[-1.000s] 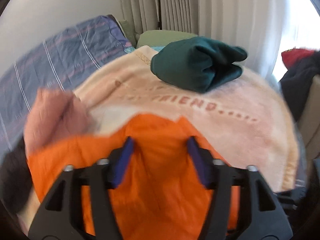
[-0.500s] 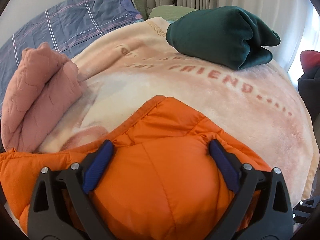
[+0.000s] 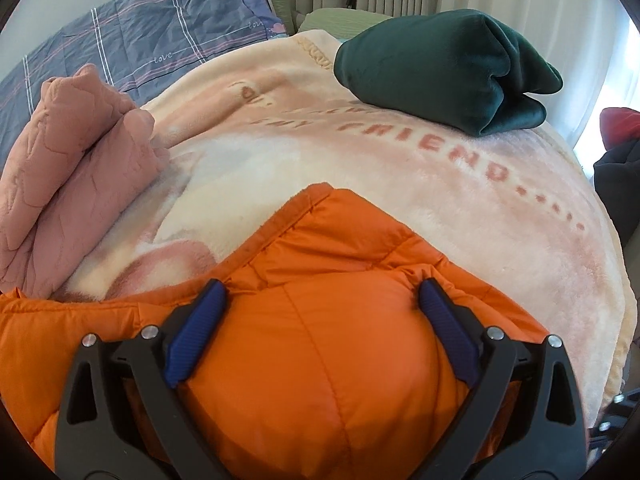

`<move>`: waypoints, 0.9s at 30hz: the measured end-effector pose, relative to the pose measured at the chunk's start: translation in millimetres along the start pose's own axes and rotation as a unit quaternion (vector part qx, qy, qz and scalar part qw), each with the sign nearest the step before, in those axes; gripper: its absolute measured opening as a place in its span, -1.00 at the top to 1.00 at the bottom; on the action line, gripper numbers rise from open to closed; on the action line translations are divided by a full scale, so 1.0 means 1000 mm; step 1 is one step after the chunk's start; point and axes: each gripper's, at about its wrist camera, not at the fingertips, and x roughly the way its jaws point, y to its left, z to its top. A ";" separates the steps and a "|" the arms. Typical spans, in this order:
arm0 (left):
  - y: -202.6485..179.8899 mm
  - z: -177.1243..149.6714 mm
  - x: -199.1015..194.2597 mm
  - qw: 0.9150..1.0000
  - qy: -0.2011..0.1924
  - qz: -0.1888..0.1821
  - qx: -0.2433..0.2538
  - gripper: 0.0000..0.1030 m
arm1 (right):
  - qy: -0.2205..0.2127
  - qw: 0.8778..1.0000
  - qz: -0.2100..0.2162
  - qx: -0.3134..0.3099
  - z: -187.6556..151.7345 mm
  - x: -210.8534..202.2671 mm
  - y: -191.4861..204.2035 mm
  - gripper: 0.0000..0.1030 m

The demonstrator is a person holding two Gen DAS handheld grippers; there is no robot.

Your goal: Fold large clothes

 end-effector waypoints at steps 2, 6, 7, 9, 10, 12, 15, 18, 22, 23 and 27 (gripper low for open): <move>0.000 0.000 0.000 1.000 0.000 -0.001 -0.001 -0.92 | -0.036 0.999 0.011 -0.018 0.013 -0.019 0.009 0.34; 0.002 0.000 -0.002 1.000 -0.002 -0.004 -0.003 -0.92 | -0.074 0.996 0.019 -0.055 0.032 -0.024 0.024 0.34; 0.002 -0.001 -0.002 1.000 -0.003 -0.006 -0.004 -0.92 | -0.068 0.996 0.018 -0.055 0.034 -0.014 0.023 0.34; 0.005 -0.001 -0.003 1.000 -0.004 -0.012 -0.009 -0.92 | -0.029 0.999 -0.006 -0.036 0.033 0.016 0.014 0.36; 0.006 -0.001 -0.004 1.000 -0.004 -0.016 -0.012 -0.92 | -0.004 1.000 -0.003 -0.020 0.027 0.038 0.003 0.36; 0.009 -0.001 -0.003 1.000 -0.005 -0.024 -0.016 -0.92 | -0.006 1.000 0.014 -0.008 0.020 0.051 -0.007 0.36; 0.009 -0.001 -0.001 0.999 -0.003 -0.027 -0.017 -0.93 | -0.004 1.000 -0.003 -0.013 0.020 0.052 -0.003 0.36; 0.009 -0.001 -0.001 1.000 -0.004 -0.025 -0.016 -0.93 | -0.002 1.000 -0.011 -0.019 0.020 0.054 0.002 0.36; 0.009 0.004 -0.014 1.000 -0.013 -0.017 -0.015 -0.92 | -0.001 1.000 -0.012 -0.020 0.021 0.055 0.003 0.36; 0.010 0.005 -0.023 1.000 -0.018 -0.019 -0.017 -0.91 | -0.002 1.000 -0.014 -0.022 0.018 0.054 0.002 0.36; 0.024 0.008 -0.078 0.998 -0.065 -0.011 -0.015 -0.72 | -0.006 1.000 -0.013 -0.021 0.016 0.053 0.000 0.35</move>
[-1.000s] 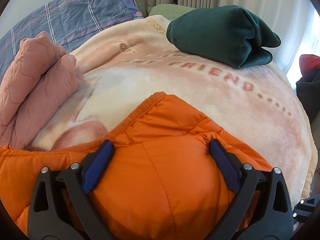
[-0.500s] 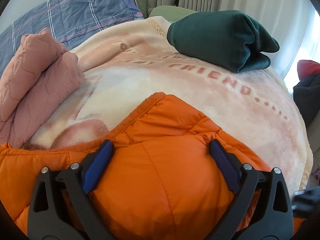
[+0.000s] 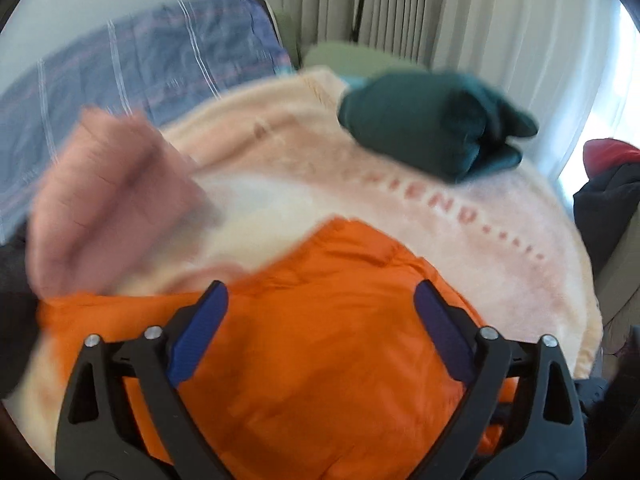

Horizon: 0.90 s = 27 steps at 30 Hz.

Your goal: Fold large clothes

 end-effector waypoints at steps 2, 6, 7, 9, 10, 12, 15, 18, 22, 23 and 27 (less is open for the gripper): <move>0.013 0.002 -0.024 1.000 -0.012 -0.003 -0.002 -0.18 | -0.001 1.000 0.005 0.003 0.000 -0.001 -0.002 0.35; 0.056 -0.012 -0.039 0.999 0.009 0.021 -0.035 0.24 | -0.004 1.000 0.012 0.008 -0.002 -0.003 -0.004 0.34; 0.067 -0.021 -0.030 0.998 0.028 0.033 -0.048 0.30 | -0.005 1.000 0.013 0.008 -0.001 -0.003 -0.005 0.34; 0.084 -0.045 -0.008 0.995 0.055 0.029 -0.073 0.33 | -0.005 1.000 0.017 0.006 0.000 -0.002 -0.005 0.34; 0.087 -0.054 -0.002 0.996 0.052 0.027 -0.074 0.33 | -0.005 1.000 0.017 0.003 0.001 -0.002 -0.004 0.33; 0.085 -0.070 0.008 0.996 0.033 0.027 -0.075 0.33 | -0.006 1.000 0.016 0.002 0.001 -0.002 -0.004 0.33; 0.091 -0.077 0.016 0.994 0.026 0.010 -0.102 0.33 | -0.005 1.000 0.020 0.006 0.001 -0.002 -0.006 0.32; 0.092 -0.081 0.019 0.994 0.025 0.000 -0.107 0.33 | -0.005 1.000 0.017 0.003 0.000 -0.003 -0.003 0.32; 0.090 -0.079 0.019 0.994 0.022 0.008 -0.106 0.34 | -0.005 1.000 0.011 0.000 0.000 -0.004 0.000 0.30; 0.088 -0.079 0.016 0.994 0.021 0.014 -0.103 0.34 | -0.005 1.000 0.012 -0.002 0.000 -0.007 0.001 0.29; 0.080 -0.077 0.009 0.994 0.023 0.036 -0.096 0.36 | 0.030 0.999 0.014 -0.008 0.020 -0.030 0.007 0.21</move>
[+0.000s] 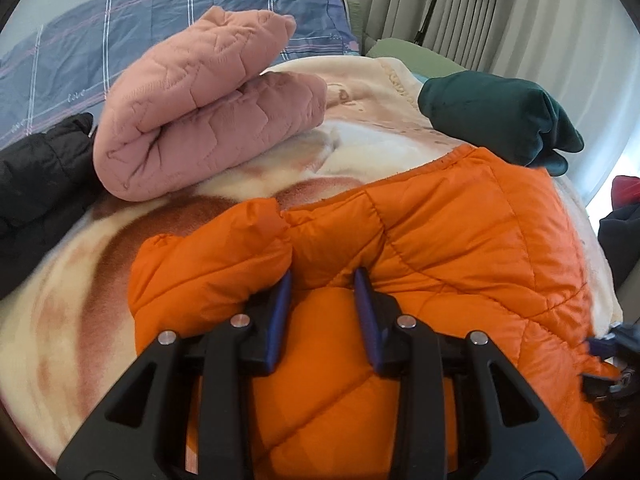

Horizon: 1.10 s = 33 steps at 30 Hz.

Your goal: Fold large clothes

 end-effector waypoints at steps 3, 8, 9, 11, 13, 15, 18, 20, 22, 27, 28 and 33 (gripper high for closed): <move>0.001 -0.001 -0.002 1.000 0.001 0.003 0.002 0.36 | -0.051 0.998 0.019 0.005 0.038 -0.037 0.003 0.19; -0.002 0.000 -0.002 1.000 0.004 0.010 0.009 0.35 | -0.095 0.993 0.067 0.025 0.105 -0.025 0.005 0.19; -0.002 0.000 -0.002 1.000 0.004 0.011 0.010 0.35 | -0.088 0.993 0.074 0.032 0.116 -0.012 0.005 0.19; -0.002 0.000 -0.003 1.000 0.003 0.012 0.011 0.35 | -0.060 0.996 0.051 0.038 0.133 0.029 0.005 0.19; -0.001 -0.001 -0.003 1.000 0.002 0.010 0.011 0.35 | -0.018 0.999 -0.026 0.010 0.133 0.073 0.003 0.19; 0.002 -0.002 -0.005 1.000 -0.004 0.001 0.006 0.35 | 0.018 0.998 -0.065 0.001 0.116 0.117 -0.012 0.18; 0.010 -0.002 -0.007 1.000 -0.014 -0.019 -0.010 0.35 | 0.011 0.998 -0.029 0.045 0.107 0.119 -0.029 0.17; 0.013 -0.003 -0.008 0.999 -0.025 -0.031 -0.010 0.35 | 0.009 0.999 -0.031 0.039 0.105 0.120 -0.028 0.17; 0.019 -0.005 -0.013 0.998 -0.038 -0.046 -0.024 0.35 | 0.010 0.999 -0.028 0.039 0.104 0.121 -0.029 0.17; 0.036 0.002 -0.042 0.992 -0.070 -0.071 -0.073 0.17 | 0.008 0.999 -0.022 0.045 0.102 0.124 -0.031 0.17; 0.039 0.004 -0.046 0.993 -0.076 -0.063 -0.072 0.17 | 0.008 0.999 -0.021 0.047 0.103 0.127 -0.032 0.16; 0.043 -0.005 -0.015 0.999 -0.041 0.000 -0.022 0.54 | 0.009 0.998 -0.018 0.055 0.104 0.130 -0.034 0.16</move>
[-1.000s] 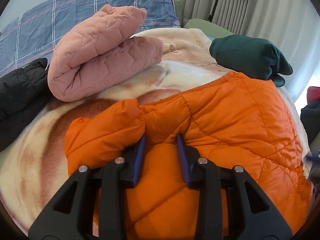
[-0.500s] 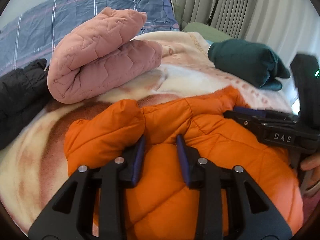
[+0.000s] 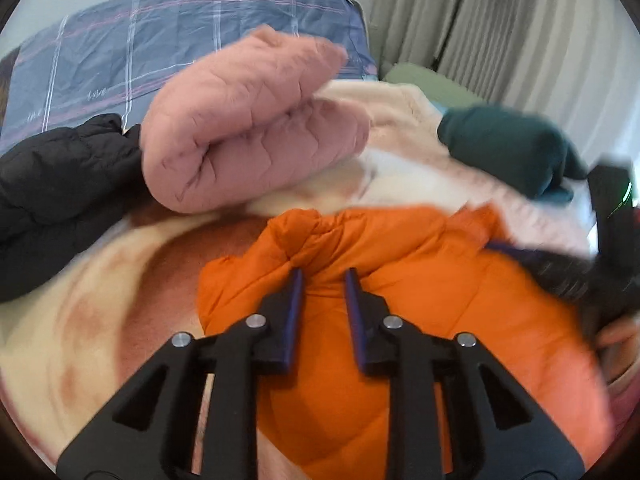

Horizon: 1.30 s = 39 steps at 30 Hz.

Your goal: Fold large clothes

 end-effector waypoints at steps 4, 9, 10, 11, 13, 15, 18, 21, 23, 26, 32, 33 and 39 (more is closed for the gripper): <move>0.009 -0.009 0.011 0.999 0.005 -0.021 -0.036 0.55 | 0.001 1.000 0.002 0.003 -0.001 0.003 -0.002 0.16; -0.003 -0.006 0.006 1.000 0.010 0.013 -0.015 0.57 | -0.004 1.000 -0.009 -0.008 -0.003 0.002 0.001 0.16; -0.007 -0.005 0.001 1.000 0.010 0.022 -0.013 0.60 | -0.005 1.000 -0.012 -0.012 -0.004 0.001 0.002 0.16; -0.010 -0.005 -0.007 0.999 0.010 0.029 -0.011 0.58 | -0.006 1.000 -0.016 -0.014 -0.004 0.000 0.003 0.16; -0.017 -0.007 -0.028 0.999 0.000 0.031 -0.009 0.31 | -0.005 1.000 -0.019 -0.016 -0.004 0.001 0.003 0.16; -0.029 -0.015 -0.057 0.999 -0.020 0.025 0.005 0.00 | -0.004 1.000 -0.021 -0.017 -0.004 0.001 0.003 0.16; -0.058 -0.044 -0.105 0.998 -0.038 0.001 0.044 -0.29 | -0.004 1.000 -0.022 -0.019 -0.004 0.001 0.003 0.15; -0.096 -0.090 -0.151 0.993 -0.044 -0.013 0.113 -0.56 | -0.007 1.000 -0.020 -0.018 -0.004 0.000 0.002 0.15; -0.118 -0.119 -0.171 0.987 -0.043 -0.016 0.156 -0.68 | -0.007 1.000 -0.020 -0.018 -0.004 0.000 0.003 0.15; -0.147 -0.150 -0.178 0.983 -0.023 -0.018 0.181 -0.71 | -0.008 1.000 -0.022 -0.020 -0.005 0.000 0.004 0.15; -0.159 -0.155 -0.125 0.981 0.014 0.117 0.152 -0.70 | -0.016 0.999 -0.024 -0.021 -0.006 -0.004 0.003 0.15; -0.156 -0.152 -0.120 0.983 0.018 0.122 0.137 -0.70 | -0.016 0.999 -0.023 -0.021 -0.006 -0.004 0.003 0.15; -0.121 -0.167 -0.128 0.983 0.045 0.149 0.101 -0.72 | -0.018 1.000 -0.018 -0.016 -0.007 -0.001 0.000 0.14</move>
